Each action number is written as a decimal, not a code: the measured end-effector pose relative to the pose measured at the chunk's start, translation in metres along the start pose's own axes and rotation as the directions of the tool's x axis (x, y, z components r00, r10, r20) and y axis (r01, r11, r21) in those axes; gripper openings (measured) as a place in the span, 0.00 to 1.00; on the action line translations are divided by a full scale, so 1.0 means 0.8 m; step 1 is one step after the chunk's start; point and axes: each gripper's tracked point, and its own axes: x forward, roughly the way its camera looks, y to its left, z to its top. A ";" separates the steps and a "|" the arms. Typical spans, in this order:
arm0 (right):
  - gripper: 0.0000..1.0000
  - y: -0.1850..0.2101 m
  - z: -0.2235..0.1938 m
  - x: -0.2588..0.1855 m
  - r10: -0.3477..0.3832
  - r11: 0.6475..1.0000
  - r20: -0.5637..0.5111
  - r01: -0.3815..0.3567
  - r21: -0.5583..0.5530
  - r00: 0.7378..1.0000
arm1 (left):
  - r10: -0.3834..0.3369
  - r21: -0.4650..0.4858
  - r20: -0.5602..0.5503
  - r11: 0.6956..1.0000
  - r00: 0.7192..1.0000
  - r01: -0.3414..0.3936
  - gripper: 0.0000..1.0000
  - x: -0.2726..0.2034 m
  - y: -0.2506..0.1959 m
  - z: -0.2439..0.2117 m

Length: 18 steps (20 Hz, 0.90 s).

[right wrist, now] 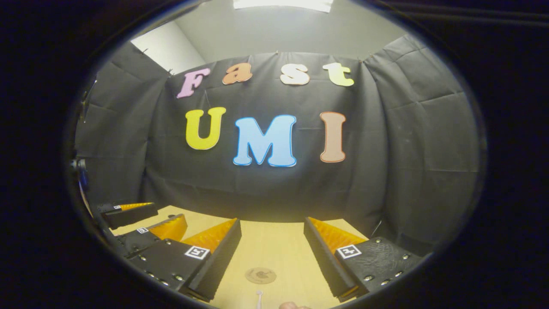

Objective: Put the toothbrush and toothpaste on the desktop into the cup, then pick up the cup and place it on the coaster on the desktop.

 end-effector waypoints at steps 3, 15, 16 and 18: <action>0.92 -0.002 -0.004 0.005 0.004 1.000 -0.012 -0.004 -0.004 1.000 | 0.003 0.001 -0.005 1.000 1.000 -0.003 0.94 0.005 0.000 -0.002; 0.92 0.003 -0.048 0.024 0.066 0.997 -0.162 -0.060 0.041 0.985 | -0.028 -0.063 -0.218 0.998 0.975 0.014 0.94 0.023 -0.014 -0.072; 0.92 0.002 -0.055 0.023 0.069 0.997 -0.189 -0.061 0.047 0.980 | -0.032 -0.083 -0.246 0.996 0.969 0.011 0.94 0.023 -0.013 -0.080; 0.92 0.001 -0.071 0.024 0.076 0.996 -0.242 -0.064 0.055 0.967 | -0.029 -0.102 -0.301 0.995 0.953 -0.002 0.95 0.019 -0.012 -0.099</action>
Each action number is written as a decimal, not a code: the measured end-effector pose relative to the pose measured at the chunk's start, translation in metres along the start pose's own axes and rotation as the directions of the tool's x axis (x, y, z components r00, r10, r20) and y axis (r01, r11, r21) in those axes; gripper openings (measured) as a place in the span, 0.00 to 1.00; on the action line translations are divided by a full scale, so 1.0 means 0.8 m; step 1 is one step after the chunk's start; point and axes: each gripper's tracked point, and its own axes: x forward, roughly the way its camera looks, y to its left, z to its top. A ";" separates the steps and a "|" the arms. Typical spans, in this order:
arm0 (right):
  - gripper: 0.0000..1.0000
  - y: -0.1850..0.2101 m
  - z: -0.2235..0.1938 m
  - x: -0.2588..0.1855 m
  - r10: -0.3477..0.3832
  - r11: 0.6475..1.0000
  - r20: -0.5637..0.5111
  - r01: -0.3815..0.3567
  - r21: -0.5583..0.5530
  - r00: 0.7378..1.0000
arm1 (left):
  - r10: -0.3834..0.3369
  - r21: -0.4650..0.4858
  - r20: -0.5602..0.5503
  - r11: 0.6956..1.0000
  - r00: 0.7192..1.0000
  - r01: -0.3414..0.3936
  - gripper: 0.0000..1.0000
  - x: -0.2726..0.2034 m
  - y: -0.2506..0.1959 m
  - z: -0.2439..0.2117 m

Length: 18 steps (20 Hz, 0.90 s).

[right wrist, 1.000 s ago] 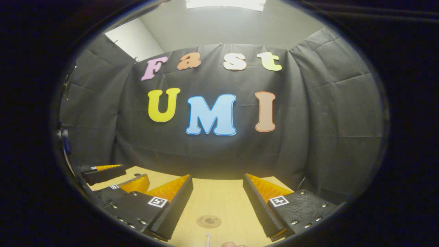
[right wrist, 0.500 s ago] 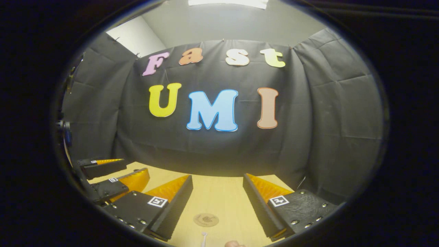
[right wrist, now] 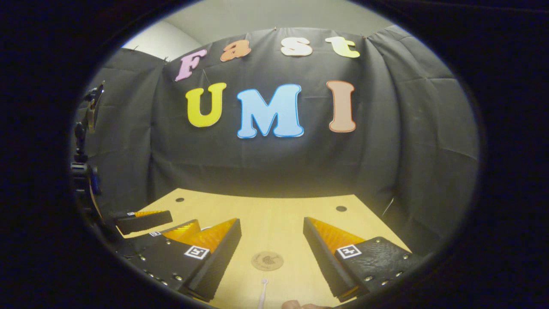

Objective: Put the toothbrush and toothpaste on the desktop into the cup, then pick up the cup and place it on the coaster on the desktop.

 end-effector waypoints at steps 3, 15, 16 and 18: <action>0.92 0.001 -0.024 0.005 0.004 1.000 -0.076 -0.004 0.007 0.997 | 0.026 0.019 -0.062 0.999 0.998 -0.025 0.94 0.003 0.007 -0.017; 0.93 0.011 -0.107 0.012 0.093 0.993 -0.337 -0.063 0.099 0.937 | 0.056 0.007 -0.324 0.998 0.944 -0.057 0.94 0.011 0.022 -0.111; 0.93 0.012 -0.113 0.013 0.092 0.993 -0.358 -0.060 0.099 0.929 | 0.052 0.004 -0.353 0.999 0.934 -0.055 0.94 0.011 0.021 -0.121; 0.96 0.009 -0.128 0.013 0.090 0.994 -0.403 -0.060 0.088 0.911 | 0.051 0.008 -0.406 0.999 0.913 -0.052 0.94 0.013 0.026 -0.137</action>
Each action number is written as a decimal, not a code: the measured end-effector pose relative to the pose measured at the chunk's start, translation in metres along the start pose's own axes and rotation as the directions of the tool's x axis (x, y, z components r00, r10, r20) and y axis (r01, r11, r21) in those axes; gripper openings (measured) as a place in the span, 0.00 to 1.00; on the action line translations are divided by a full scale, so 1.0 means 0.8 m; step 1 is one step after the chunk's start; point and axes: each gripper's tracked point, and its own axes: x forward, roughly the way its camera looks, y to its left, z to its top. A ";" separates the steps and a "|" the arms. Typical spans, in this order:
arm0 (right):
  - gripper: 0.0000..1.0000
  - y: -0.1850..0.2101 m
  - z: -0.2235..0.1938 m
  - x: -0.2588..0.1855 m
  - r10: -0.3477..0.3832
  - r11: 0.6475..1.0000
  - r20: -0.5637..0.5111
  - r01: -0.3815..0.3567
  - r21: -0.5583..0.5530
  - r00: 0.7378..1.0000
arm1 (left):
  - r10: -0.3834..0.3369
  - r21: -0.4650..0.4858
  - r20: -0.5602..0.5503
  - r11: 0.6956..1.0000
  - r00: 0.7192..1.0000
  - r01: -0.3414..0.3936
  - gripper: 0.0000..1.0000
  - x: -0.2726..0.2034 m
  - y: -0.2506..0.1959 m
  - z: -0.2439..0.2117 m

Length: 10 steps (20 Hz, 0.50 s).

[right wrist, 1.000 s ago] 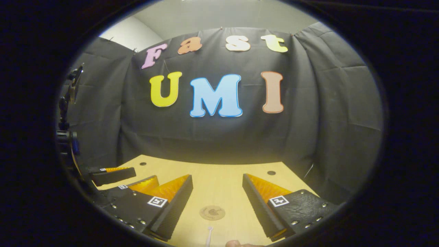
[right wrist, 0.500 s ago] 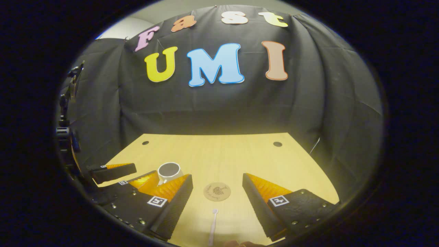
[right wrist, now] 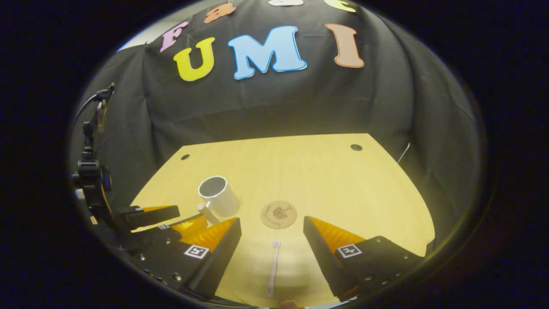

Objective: Put the toothbrush and toothpaste on the desktop into the cup, then pick up the cup and place it on the coaster on the desktop.

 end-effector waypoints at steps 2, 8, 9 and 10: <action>0.93 -0.001 -0.018 0.005 -0.015 1.000 -0.047 0.014 -0.018 0.999 | -0.001 -0.019 -0.052 1.000 0.999 0.000 0.94 0.005 0.004 -0.017; 0.93 0.006 -0.058 0.025 -0.034 0.998 -0.185 0.022 -0.063 0.982 | 0.004 -0.037 -0.182 0.999 0.983 -0.011 0.94 0.016 0.009 -0.050; 0.93 0.006 -0.066 0.027 -0.035 0.997 -0.208 0.021 -0.069 0.977 | 0.002 -0.032 -0.210 0.999 0.978 -0.009 0.97 0.015 0.011 -0.057; 0.93 0.006 -0.073 0.029 -0.039 0.997 -0.232 0.022 -0.075 0.972 | 0.004 -0.025 -0.241 1.000 0.971 -0.010 0.96 0.020 0.011 -0.069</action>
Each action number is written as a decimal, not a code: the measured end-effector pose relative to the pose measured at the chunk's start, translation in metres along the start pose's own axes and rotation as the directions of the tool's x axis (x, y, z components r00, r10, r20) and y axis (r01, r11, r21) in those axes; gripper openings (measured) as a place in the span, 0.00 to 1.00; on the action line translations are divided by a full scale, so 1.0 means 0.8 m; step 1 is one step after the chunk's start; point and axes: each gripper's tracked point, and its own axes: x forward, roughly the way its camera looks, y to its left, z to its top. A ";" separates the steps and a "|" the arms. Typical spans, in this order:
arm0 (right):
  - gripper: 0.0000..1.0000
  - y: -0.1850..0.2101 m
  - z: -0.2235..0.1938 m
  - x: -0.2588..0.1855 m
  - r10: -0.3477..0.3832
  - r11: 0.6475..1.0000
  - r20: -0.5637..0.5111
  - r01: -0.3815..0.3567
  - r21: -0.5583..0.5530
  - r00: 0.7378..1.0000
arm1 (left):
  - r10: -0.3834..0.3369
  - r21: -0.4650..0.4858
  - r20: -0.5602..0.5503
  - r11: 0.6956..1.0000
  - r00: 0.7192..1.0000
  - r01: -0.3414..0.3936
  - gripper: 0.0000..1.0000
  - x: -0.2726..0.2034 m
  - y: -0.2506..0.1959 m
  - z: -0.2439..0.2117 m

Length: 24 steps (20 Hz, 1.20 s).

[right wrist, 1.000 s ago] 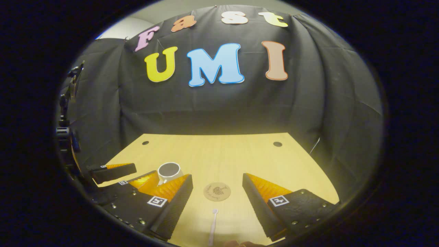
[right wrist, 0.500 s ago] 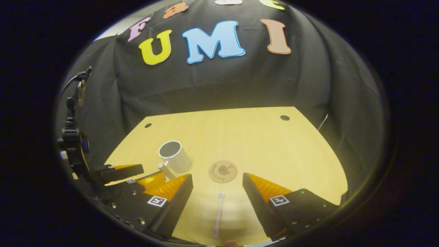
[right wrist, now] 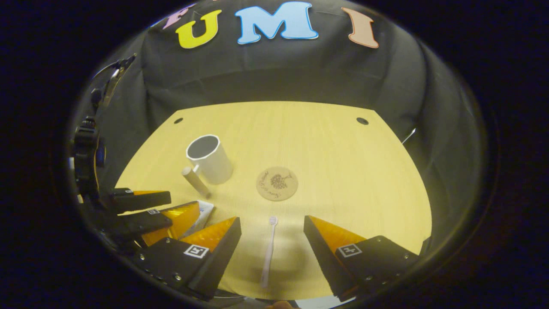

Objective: Put the toothbrush and toothpaste on the desktop into the cup, then pick up the cup and place it on the coaster on the desktop.

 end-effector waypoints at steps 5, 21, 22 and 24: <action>0.93 0.003 -0.029 0.014 -0.018 1.000 -0.115 0.017 -0.009 0.993 | 0.015 0.000 -0.161 1.000 0.987 -0.015 0.96 0.013 0.009 -0.037; 0.94 0.015 -0.113 0.053 0.004 1.000 -0.410 -0.002 0.005 0.912 | -0.008 -0.023 -0.414 1.000 0.910 -0.001 0.99 0.035 0.005 -0.109; 0.94 0.016 -0.116 0.055 0.003 1.000 -0.422 0.000 0.006 0.906 | -0.007 -0.020 -0.419 1.000 0.908 -0.001 0.97 0.037 0.006 -0.112; 0.87 0.022 -0.125 0.056 0.015 1.000 -0.445 -0.012 0.011 0.895 | -0.005 -0.012 -0.435 1.000 0.901 0.000 0.96 0.039 0.005 -0.118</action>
